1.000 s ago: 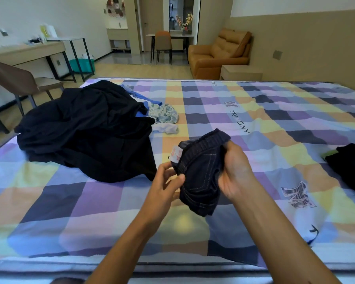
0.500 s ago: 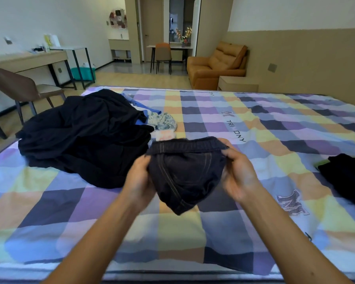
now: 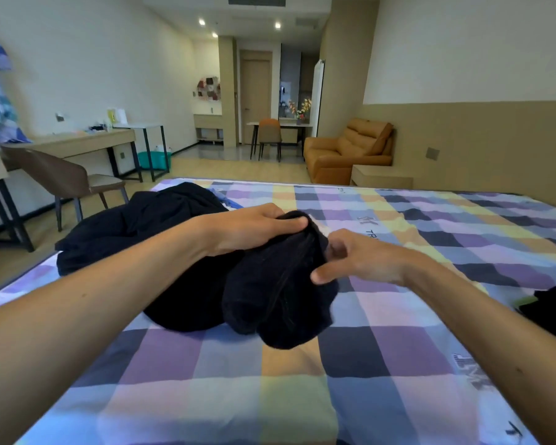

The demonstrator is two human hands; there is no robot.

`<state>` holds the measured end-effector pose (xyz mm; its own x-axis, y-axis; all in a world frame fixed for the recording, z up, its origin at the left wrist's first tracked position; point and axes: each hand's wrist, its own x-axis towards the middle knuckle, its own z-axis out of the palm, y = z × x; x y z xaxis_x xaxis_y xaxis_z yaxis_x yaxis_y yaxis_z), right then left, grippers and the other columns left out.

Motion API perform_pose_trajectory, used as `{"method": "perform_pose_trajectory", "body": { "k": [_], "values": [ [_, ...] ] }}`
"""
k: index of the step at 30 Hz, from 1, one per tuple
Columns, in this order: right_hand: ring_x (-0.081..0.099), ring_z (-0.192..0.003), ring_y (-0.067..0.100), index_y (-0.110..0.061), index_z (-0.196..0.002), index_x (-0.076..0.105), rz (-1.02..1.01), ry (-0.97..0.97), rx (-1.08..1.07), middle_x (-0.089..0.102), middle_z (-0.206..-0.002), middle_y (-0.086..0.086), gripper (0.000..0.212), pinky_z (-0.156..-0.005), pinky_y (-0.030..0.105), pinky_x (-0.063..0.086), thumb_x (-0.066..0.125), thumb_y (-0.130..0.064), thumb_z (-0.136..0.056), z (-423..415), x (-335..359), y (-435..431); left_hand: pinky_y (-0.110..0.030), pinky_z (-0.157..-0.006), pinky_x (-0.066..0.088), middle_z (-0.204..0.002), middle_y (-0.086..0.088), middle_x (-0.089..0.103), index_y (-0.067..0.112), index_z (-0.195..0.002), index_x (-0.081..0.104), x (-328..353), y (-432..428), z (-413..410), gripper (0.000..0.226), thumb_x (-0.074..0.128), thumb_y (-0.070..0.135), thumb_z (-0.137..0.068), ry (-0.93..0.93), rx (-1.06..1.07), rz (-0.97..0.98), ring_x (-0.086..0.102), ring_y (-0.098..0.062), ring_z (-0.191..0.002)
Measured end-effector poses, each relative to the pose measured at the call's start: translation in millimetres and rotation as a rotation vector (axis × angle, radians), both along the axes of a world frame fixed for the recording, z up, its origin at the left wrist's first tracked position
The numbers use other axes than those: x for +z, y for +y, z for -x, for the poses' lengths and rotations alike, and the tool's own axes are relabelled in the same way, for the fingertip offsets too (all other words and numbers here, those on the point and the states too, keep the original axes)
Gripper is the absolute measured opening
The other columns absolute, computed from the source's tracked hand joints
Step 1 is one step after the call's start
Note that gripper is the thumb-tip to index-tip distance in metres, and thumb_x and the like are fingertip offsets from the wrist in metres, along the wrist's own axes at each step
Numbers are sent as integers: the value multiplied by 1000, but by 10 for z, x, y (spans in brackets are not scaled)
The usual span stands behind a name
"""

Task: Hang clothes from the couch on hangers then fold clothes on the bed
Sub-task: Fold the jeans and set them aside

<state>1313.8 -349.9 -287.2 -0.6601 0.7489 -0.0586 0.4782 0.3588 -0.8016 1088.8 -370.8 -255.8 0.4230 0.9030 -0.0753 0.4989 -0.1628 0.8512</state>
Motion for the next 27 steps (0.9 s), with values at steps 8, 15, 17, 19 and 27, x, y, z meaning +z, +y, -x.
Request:
{"method": "perform_pose_trajectory", "body": {
  "k": [8,15,17,19,27],
  "values": [
    [68,-102,22,4,-118,66,89,552,-149,72,-111,14,27,-86,28,55,53,2,-95,-259,-184,174,-38,-91,59,-118,-16,72,9,-114,71,-141,83,477,32,79,20,-85,-9,-298,418,72,-26,-103],
    [55,-66,12,-21,-70,70,-349,-574,103,60,-60,-9,28,-65,27,38,78,-44,-85,-141,133,10,-31,-99,45,-121,2,67,29,-124,66,-219,-14,-82,57,71,65,-80,1544,-241,-82,61,-23,-114],
    [53,-88,12,-33,-74,64,-440,-904,117,60,-70,-20,29,-84,28,29,72,-59,-84,-43,79,-31,-32,-91,41,-127,-1,64,24,-132,61,-364,-36,-158,69,63,72,-82,1686,-202,-104,57,-26,-119],
    [47,-96,14,-39,-73,55,-535,-1041,102,56,-77,-24,31,-95,38,20,65,-67,-85,-18,122,-75,-33,-87,38,-128,-5,63,19,-137,58,-316,-48,-176,78,56,77,-84,1683,-144,-94,57,-29,-118],
    [56,-90,12,-32,-78,61,-671,-1079,61,61,-79,-18,51,-112,49,23,52,-82,-79,-123,53,-96,-32,-95,50,-98,4,61,19,-120,68,-154,28,161,60,69,65,-82,1457,-227,-140,59,-21,-92]
  ]
}}
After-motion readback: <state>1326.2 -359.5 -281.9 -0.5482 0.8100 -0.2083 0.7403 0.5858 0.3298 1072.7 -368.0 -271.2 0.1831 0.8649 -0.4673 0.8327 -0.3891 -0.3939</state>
